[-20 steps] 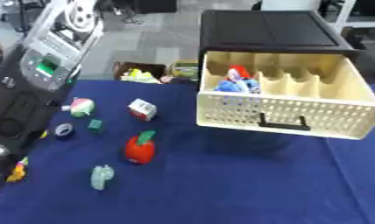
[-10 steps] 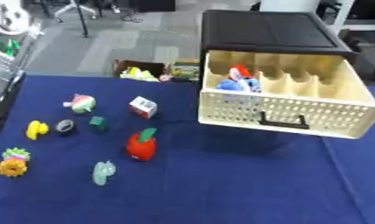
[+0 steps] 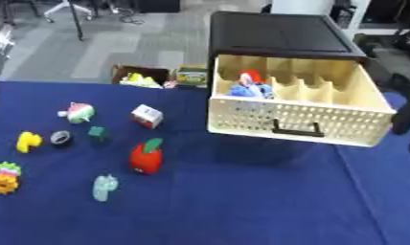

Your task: Pick up objects from table and place into drawer.

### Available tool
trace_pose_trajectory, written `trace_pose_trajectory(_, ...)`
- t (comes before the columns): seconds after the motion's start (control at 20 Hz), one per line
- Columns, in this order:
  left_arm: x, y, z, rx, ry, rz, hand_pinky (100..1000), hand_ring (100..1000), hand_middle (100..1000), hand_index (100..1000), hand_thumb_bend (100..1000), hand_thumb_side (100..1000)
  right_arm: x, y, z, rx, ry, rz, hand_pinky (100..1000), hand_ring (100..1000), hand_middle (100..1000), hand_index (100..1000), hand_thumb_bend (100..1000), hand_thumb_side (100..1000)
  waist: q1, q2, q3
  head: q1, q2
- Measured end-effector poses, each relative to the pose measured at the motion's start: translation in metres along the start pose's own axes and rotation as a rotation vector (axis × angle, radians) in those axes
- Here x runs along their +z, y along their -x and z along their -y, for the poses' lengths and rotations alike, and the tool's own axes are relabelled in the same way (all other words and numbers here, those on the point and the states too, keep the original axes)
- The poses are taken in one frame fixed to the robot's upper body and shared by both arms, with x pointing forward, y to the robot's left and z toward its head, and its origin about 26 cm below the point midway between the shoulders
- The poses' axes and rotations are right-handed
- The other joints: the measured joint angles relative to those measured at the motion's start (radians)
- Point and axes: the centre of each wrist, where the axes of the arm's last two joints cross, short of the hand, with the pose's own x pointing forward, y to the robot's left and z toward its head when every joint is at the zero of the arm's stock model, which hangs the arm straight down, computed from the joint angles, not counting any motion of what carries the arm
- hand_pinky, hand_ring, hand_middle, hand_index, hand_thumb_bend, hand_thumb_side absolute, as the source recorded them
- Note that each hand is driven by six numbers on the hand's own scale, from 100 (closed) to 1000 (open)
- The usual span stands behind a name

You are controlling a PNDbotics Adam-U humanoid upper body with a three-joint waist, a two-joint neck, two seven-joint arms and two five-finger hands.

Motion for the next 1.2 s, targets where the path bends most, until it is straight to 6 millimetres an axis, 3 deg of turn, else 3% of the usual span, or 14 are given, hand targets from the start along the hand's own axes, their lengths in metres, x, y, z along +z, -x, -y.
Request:
trace_pose_trajectory(0.85,0.003,-0.003,-0.004,0.011,-0.024,0.025,550,679,611,800,183,721,-0.046,-0.042,-0.015,-0.076,0.026,0.021,668,794,849,928,100,811,-0.003,-0.001,0.024,-0.037,-0.001)
trace_pose_trajectory(1.2,0.004,0.0,-0.004,0.012,-0.03,0.016,553,680,611,800,179,723,-0.068,-0.045,-0.029,-0.131,-0.029,0.016,687,800,859,928,100,785,-0.004,0.002,0.035,-0.048,-0.001)
